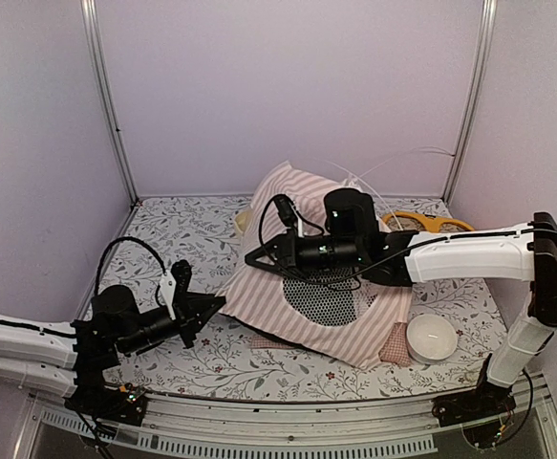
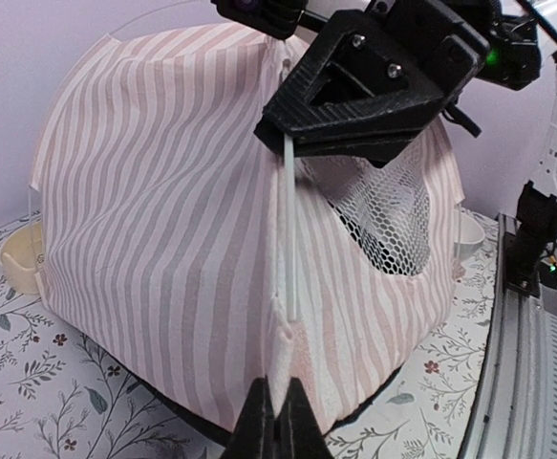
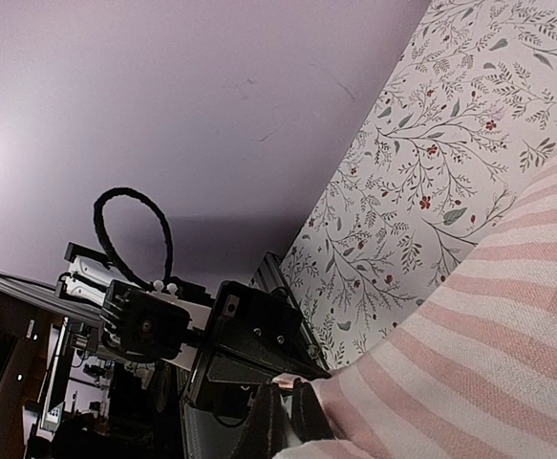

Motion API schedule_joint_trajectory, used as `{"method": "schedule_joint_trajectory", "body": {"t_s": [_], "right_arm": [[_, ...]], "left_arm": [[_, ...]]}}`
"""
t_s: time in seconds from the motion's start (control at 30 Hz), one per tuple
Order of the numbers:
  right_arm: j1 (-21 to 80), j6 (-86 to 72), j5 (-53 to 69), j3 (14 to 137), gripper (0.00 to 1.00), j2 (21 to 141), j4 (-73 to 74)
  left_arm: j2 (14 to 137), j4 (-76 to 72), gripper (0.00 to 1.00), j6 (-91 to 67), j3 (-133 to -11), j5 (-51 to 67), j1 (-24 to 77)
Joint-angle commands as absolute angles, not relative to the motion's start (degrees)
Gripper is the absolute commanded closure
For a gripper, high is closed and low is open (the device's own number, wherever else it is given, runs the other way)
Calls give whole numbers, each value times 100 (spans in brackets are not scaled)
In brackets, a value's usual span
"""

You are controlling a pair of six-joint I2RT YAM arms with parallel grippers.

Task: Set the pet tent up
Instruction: Insert the tent pole into the pole socket of the pet tent.

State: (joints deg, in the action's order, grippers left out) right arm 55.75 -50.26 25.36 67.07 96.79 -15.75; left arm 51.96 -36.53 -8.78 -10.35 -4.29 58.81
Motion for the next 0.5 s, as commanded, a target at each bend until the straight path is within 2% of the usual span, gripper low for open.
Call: {"method": "schedule_joint_trajectory", "body": {"t_s": [0.0, 0.47], "right_arm": [[5156, -4822, 1667, 6721, 100, 9475, -1509], [5292, -4569, 1411, 6891, 100, 9625, -1193]], "left_arm": [[5099, -3399, 100, -804, -1075, -375, 5812], [5065, -3293, 100, -688, -1192, -292, 5817]]}}
